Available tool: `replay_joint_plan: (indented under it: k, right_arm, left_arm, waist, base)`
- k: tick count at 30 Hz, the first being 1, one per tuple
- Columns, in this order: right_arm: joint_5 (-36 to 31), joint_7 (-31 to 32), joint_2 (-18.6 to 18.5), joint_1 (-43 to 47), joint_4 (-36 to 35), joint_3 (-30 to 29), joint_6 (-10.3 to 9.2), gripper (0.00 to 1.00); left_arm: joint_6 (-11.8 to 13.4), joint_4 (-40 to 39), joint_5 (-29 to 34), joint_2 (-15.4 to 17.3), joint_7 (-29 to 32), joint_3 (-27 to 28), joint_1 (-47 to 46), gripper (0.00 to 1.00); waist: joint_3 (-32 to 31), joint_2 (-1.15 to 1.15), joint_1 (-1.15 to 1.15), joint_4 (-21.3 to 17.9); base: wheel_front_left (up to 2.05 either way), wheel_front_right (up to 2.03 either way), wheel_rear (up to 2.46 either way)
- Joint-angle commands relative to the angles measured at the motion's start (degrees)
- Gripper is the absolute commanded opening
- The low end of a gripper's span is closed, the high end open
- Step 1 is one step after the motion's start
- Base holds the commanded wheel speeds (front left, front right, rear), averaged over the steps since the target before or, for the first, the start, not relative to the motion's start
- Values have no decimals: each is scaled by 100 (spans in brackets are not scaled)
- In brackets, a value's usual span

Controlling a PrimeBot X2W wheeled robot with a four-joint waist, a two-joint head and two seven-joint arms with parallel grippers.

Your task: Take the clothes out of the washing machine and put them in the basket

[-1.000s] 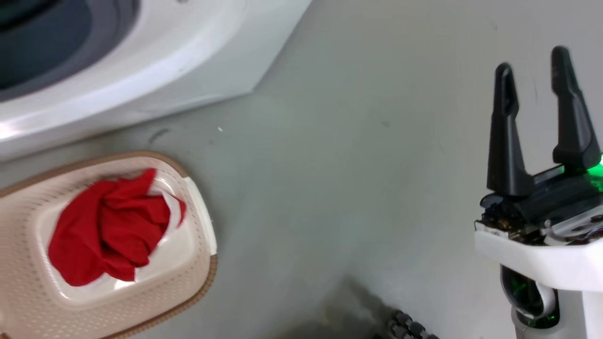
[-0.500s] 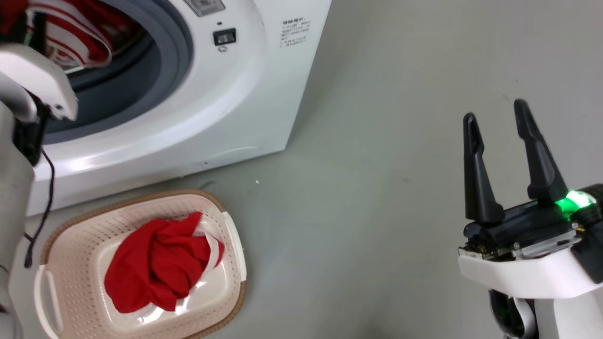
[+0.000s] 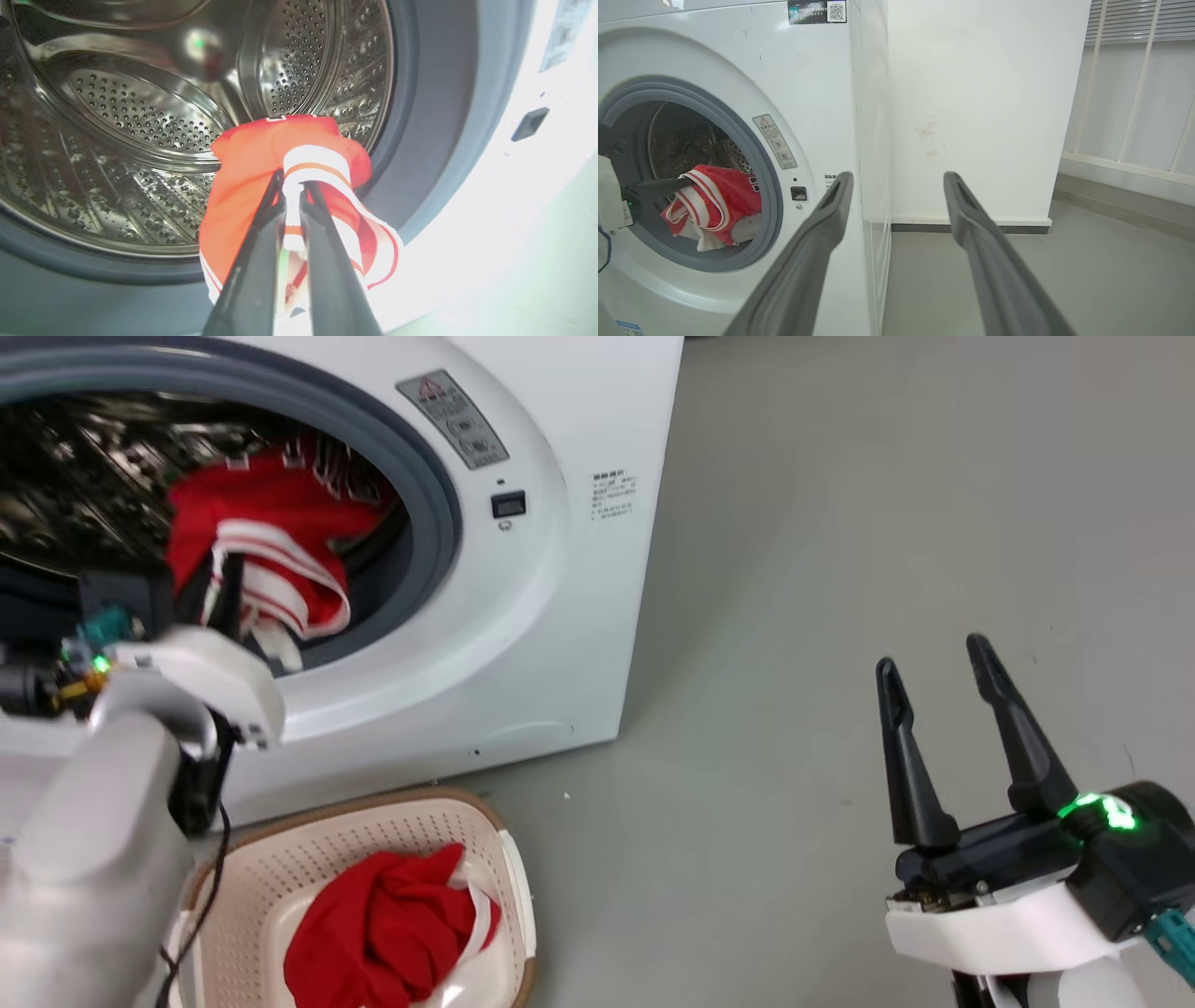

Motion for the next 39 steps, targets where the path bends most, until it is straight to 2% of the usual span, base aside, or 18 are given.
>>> replay_joint_plan:
  k: [1, 9, 15, 22, 29, 39]
  right_arm:
    - [-33, -11, -2, 118, 21, 2, -4, 100]
    - [-128, -11, -1, 428, 130, 18, -4, 100]
    - [-153, -11, 0, 577, 153, -19, -4, 100]
    - [-143, -11, 0, 451, 120, 15, -4, 100]
    - [-94, -11, 0, 240, 87, 45, -4, 100]
    - [-15, -11, 0, -182, -36, 65, -4, 100]
  left_arm:
    - [90, -218, 19, 29, -42, 38, 282, 0]
    - [479, -1475, -43, 215, -14, 24, 1786, 0]
    - [766, -2344, -145, 406, 257, -63, 2647, 0]
    - [896, -2672, -291, 398, 456, -181, 3178, 0]
    - [653, -2117, -404, 133, 464, -413, 3311, 0]
    - [114, -478, -466, -347, 311, -624, 2858, 0]
  waist:
    - [-269, 0, 1, 89]
    - [-765, 0, 1, 183]
    - [-916, 0, 1, 273]
    - [-732, 0, 1, 270]
    - [-368, 0, 1, 154]
    - [425, 0, 1, -63]
  base:
    - [0, 0, 0]
    - [0, 0, 0]
    - [0, 0, 0]
    - [0, 0, 0]
    - [0, 0, 0]
    - [0, 0, 0]
